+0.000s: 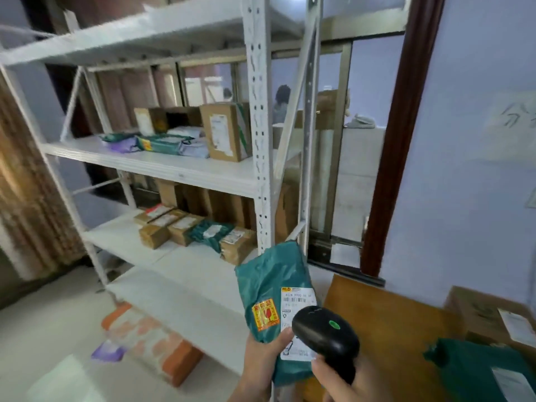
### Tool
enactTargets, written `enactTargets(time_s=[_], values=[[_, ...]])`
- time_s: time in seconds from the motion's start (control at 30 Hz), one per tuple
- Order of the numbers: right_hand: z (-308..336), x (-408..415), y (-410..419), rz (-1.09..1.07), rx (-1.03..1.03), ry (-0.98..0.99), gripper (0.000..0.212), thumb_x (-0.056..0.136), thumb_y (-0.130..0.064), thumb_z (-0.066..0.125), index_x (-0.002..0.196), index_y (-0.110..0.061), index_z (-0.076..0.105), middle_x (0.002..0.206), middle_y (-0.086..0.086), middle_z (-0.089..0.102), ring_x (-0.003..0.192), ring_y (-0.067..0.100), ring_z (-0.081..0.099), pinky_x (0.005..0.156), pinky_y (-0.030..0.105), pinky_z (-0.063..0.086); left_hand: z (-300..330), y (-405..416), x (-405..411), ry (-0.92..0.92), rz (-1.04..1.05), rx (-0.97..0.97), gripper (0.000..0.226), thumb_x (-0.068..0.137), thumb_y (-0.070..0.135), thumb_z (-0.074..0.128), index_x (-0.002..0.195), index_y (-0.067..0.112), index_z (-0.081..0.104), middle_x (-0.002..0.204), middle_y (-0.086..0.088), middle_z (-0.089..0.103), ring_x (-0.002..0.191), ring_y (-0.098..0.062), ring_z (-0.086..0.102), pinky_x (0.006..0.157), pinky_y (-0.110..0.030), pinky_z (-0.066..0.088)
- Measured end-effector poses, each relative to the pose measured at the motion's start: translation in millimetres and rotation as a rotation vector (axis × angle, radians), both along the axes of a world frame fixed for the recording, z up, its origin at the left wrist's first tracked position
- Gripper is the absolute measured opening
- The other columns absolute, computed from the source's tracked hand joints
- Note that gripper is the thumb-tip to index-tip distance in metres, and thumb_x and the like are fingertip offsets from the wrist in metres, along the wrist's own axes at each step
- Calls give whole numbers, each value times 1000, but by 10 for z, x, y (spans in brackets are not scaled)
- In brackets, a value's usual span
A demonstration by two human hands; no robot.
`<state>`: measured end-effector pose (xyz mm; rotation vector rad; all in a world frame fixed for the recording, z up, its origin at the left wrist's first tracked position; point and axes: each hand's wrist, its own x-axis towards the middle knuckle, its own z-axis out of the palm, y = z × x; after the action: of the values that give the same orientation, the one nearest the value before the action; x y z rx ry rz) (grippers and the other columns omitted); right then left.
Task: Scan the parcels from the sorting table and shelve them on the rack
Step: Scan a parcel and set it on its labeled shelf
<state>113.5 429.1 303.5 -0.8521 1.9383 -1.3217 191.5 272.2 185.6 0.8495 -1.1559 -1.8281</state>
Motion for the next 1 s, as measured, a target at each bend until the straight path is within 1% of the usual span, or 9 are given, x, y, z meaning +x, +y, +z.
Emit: enactTargets(time_s=[0.03, 0.07, 0.17, 0.3, 0.4, 0.53, 0.6, 0.73, 1.0], values=[[-14, 93, -91, 35, 15, 26, 45, 79, 2, 80, 122, 0, 66, 84, 11, 71, 82, 18, 73, 61, 15, 43, 70, -64, 134, 3, 36, -23, 68, 61, 11, 94, 125, 7, 72, 112, -10, 81, 100, -25, 80, 77, -32, 64], [-5, 188, -173, 70, 34, 50, 43, 78, -3, 82, 119, 0, 69, 83, 7, 73, 91, 26, 72, 62, 16, 42, 117, -137, 261, 6, 75, -29, 66, 61, 8, 94, 124, 7, 72, 110, -9, 82, 98, -22, 80, 73, -28, 63], [110, 459, -347, 128, 49, 82, 26, 80, -23, 82, 104, -28, 73, 54, -4, 68, 65, 18, 70, 54, 13, 45, 220, -329, 637, 20, 137, -27, 54, 78, 1, 90, 128, 10, 70, 115, -10, 80, 104, -29, 78, 82, -37, 64], [364, 828, -539, 216, 55, 109, 15, 85, -29, 75, 97, -24, 70, 54, 8, 69, 51, 19, 69, 51, 19, 50, 335, -586, 1191, 32, 209, -52, 61, 79, 9, 92, 134, 12, 67, 123, -13, 78, 112, -36, 75, 102, -57, 57], [538, 1136, -734, 236, 33, 105, 9, 86, -30, 73, 93, -25, 69, 56, 9, 71, 53, 18, 70, 49, 15, 48, 439, -798, 1588, 72, 237, -66, 76, 67, 19, 100, 135, 13, 67, 127, -17, 75, 115, -42, 73, 104, -65, 53], [667, 1569, -1055, 218, 11, 182, 25, 79, -45, 76, 102, -37, 67, 73, -5, 74, 73, 4, 70, 70, 18, 51, 614, -1137, 2057, 84, 275, -120, 57, 75, 3, 89, 128, 11, 69, 116, -14, 80, 103, -35, 78, 81, -44, 66], [708, 1753, -1214, 237, 15, 197, 38, 75, -50, 75, 110, -37, 65, 77, -4, 74, 74, 6, 71, 77, 24, 55, 729, -1307, 2272, 71, 291, -141, 56, 77, 2, 86, 130, 10, 68, 116, -13, 80, 103, -35, 78, 87, -48, 64], [865, 2098, -1479, 307, -10, 150, 20, 88, -35, 69, 107, -32, 61, 61, 7, 72, 48, 10, 64, 53, 21, 49, 943, -1617, 2683, 27, 303, -198, 52, 79, 2, 85, 128, 8, 69, 114, -13, 80, 103, -35, 78, 96, -54, 60], [1136, 2590, -2129, 379, -93, 216, 15, 92, -33, 65, 104, -30, 58, 63, 11, 73, 46, 13, 57, 53, 26, 51, 1377, -2171, 3242, 63, 369, -279, 51, 80, 4, 85, 127, 13, 66, 111, -7, 81, 97, -29, 80, 74, -36, 64]])
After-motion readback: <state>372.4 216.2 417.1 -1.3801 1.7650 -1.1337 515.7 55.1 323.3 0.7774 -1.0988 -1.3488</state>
